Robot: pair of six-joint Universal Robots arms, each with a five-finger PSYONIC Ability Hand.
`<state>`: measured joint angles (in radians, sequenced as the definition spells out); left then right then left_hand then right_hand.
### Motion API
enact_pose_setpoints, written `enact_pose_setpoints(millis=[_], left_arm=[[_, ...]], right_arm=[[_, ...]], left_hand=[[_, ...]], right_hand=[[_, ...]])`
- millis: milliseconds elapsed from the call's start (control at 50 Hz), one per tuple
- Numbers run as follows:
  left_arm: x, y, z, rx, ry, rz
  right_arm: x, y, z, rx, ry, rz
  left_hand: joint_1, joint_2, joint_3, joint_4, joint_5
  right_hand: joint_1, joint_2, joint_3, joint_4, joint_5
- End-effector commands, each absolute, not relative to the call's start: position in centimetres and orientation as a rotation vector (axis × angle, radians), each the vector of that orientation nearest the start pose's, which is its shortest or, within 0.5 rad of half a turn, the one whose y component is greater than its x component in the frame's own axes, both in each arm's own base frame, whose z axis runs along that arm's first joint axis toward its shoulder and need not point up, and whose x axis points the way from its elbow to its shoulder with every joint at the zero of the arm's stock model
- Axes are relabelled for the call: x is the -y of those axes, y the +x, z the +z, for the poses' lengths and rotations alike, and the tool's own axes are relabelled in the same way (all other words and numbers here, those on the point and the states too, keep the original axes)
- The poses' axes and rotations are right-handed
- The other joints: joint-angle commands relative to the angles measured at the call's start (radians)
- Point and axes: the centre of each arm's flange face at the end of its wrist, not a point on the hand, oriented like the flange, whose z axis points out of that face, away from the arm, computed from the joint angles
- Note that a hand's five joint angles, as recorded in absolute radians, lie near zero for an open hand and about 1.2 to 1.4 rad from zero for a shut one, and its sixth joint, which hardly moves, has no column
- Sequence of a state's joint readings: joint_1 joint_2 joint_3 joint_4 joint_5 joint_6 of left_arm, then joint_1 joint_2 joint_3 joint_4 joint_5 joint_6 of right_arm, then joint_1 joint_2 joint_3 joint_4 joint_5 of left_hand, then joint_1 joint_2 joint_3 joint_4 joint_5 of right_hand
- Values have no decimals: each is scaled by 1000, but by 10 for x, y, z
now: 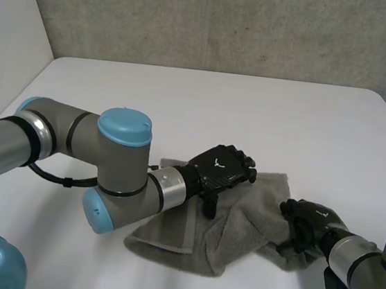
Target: Fold the towel.
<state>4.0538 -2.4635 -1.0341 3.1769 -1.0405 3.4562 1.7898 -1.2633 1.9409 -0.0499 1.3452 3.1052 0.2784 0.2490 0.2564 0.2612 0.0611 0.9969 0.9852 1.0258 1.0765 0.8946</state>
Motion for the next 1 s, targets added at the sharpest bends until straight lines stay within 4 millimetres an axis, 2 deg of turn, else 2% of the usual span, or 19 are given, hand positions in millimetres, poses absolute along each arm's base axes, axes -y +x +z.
enact_pose_setpoints(millis=[20, 300, 340, 440, 560, 600, 620, 660, 680, 720, 740, 760, 780, 800, 820, 840, 880, 940, 1000], left_arm=[[233, -413, 114, 1654, -1339, 1334], [229, -416, 110, 1666, -1351, 1295], [228, -415, 108, 1674, -1352, 1283], [226, -414, 105, 1694, -1354, 1258], [231, -413, 121, 1682, -1342, 1305], [244, -410, 155, 1663, -1311, 1433], [244, -410, 155, 1663, -1311, 1434], [264, -403, 200, 1637, -1246, 1616], [264, -403, 200, 1637, -1246, 1617], [286, -393, 257, 1586, -1146, 1841], [287, -393, 257, 1585, -1145, 1842], [293, -387, 288, 1544, -1088, 1953], [293, -387, 289, 1544, -1087, 1954], [295, -381, 320, 1497, -1022, 2048], [296, -372, 349, 1454, -954, 2130], [296, -372, 349, 1454, -954, 2131], [294, -349, 397, 1379, -828, 2254], [294, -330, 411, 1379, -769, 2281], [294, -322, 404, 1425, -762, 2255]], right_arm=[[219, 209, 139, -2442, -513, -1283], [226, 223, 169, -2257, -595, -1355], [225, 224, 170, -2251, -603, -1355], [224, 225, 171, -2257, -639, -1357], [233, 226, 180, -2246, -679, -1405], [245, 229, 193, -2215, -721, -1471], [245, 229, 193, -2215, -721, -1471], [268, 234, 217, -2149, -775, -1597], [268, 235, 217, -2148, -776, -1597], [299, 240, 258, -2037, -834, -1813], [299, 241, 258, -2036, -835, -1814], [312, 243, 289, -1966, -853, -1949], [312, 243, 289, -1965, -853, -1950], [319, 245, 326, -1884, -851, -2101], [318, 248, 359, -1795, -827, -2230], [318, 248, 360, -1795, -826, -2231], [305, 253, 414, -1618, -733, -2433], [284, 257, 442, -1472, -678, -2542], [274, 261, 440, -1457, -689, -2537]], left_hand=[[67, 97, 89, 84, 110], [79, 108, 101, 96, 121], [190, 220, 213, 208, 233], [1046, 1075, 1068, 1063, 1089], [1118, 1147, 1140, 1135, 1161], [1118, 1147, 1140, 1135, 1161], [1118, 1147, 1140, 1135, 1161], [1118, 1147, 1140, 1135, 1161], [1118, 1147, 1140, 1135, 1161], [1118, 1147, 1140, 1135, 1161], [1118, 1147, 1140, 1135, 1161], [1118, 1147, 1140, 1135, 1161], [1118, 1147, 1140, 1135, 1161], [1118, 1147, 1140, 1135, 1161], [1118, 1147, 1140, 1135, 1161], [1118, 1147, 1140, 1135, 1161], [1118, 1147, 1140, 1135, 1161], [1118, 1147, 1140, 1135, 1161], [1118, 1147, 1140, 1135, 1161]], right_hand=[[374, 386, 345, 294, 302], [399, 411, 370, 320, 327], [399, 411, 370, 320, 327], [399, 411, 370, 320, 327], [399, 411, 370, 320, 327], [399, 411, 370, 320, 327], [399, 411, 370, 320, 327], [399, 411, 370, 320, 327], [399, 411, 370, 320, 327], [399, 411, 370, 320, 327], [399, 411, 370, 320, 327], [399, 411, 370, 320, 327], [399, 411, 370, 320, 327], [399, 411, 370, 320, 327], [399, 411, 370, 320, 327], [399, 411, 370, 320, 327], [399, 411, 370, 320, 327], [399, 411, 370, 320, 327], [399, 411, 370, 320, 327]])
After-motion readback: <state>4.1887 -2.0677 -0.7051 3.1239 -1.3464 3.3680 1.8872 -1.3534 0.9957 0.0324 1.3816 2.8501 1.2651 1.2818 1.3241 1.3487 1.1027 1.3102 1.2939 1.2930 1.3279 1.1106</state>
